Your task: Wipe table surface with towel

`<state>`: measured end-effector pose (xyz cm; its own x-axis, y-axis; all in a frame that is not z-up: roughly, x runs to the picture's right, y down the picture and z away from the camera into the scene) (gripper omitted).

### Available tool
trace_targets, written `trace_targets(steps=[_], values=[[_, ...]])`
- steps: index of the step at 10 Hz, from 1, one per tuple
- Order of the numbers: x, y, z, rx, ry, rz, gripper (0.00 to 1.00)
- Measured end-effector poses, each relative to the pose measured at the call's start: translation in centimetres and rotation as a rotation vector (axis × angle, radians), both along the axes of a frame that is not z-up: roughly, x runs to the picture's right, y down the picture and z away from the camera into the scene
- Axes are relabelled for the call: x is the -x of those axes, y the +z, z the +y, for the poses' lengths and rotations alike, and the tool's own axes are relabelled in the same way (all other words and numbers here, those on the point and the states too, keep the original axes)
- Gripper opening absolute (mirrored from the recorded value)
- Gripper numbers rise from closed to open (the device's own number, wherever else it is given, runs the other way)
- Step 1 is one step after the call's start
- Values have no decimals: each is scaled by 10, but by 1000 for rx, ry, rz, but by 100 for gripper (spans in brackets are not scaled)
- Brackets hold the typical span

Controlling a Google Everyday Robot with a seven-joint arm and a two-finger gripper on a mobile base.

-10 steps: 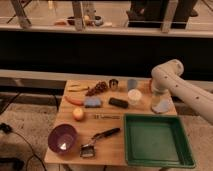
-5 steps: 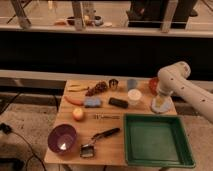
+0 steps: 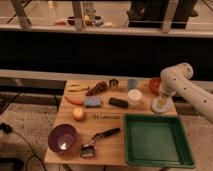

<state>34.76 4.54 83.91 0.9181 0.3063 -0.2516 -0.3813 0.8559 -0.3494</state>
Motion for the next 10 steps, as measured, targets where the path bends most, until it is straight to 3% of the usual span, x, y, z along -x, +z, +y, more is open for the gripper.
trace_targets(steps=[5, 10], values=[[-16, 9, 4, 9, -21, 11, 80], [-25, 14, 6, 11, 35, 28, 80]])
